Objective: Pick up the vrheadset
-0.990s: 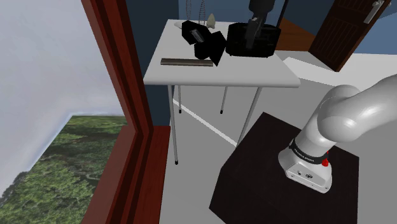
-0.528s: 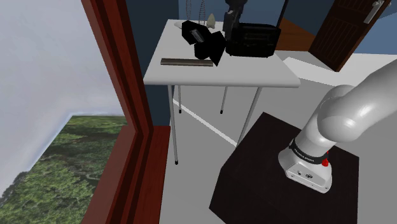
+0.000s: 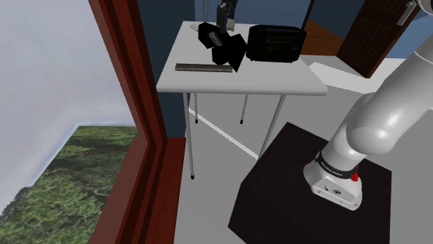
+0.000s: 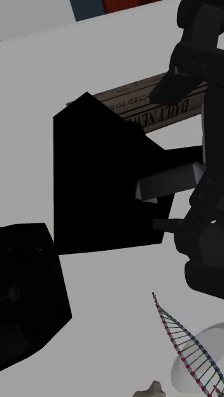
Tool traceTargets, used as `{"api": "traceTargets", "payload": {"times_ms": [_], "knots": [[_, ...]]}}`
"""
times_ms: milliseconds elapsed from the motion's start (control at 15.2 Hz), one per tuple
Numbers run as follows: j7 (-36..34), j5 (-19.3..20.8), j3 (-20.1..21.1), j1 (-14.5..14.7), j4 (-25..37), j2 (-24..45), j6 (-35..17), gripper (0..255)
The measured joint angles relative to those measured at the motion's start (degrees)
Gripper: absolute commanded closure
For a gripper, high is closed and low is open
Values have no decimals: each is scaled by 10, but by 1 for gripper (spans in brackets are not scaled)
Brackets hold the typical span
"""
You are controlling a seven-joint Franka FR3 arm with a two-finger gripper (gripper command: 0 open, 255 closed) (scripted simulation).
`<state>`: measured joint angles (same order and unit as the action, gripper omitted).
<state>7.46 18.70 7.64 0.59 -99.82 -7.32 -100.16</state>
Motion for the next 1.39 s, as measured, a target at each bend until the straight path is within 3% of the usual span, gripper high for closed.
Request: {"api": "traceTargets", "payload": {"times_ms": [396,858,924,1386], "knots": [[11,41,12,8,114,93,-2,0],[-7,46,12,7,61,90,-50,0],[-7,46,12,7,58,90,-52,255],[-8,47,11,7,56,89,-54,255]]}}
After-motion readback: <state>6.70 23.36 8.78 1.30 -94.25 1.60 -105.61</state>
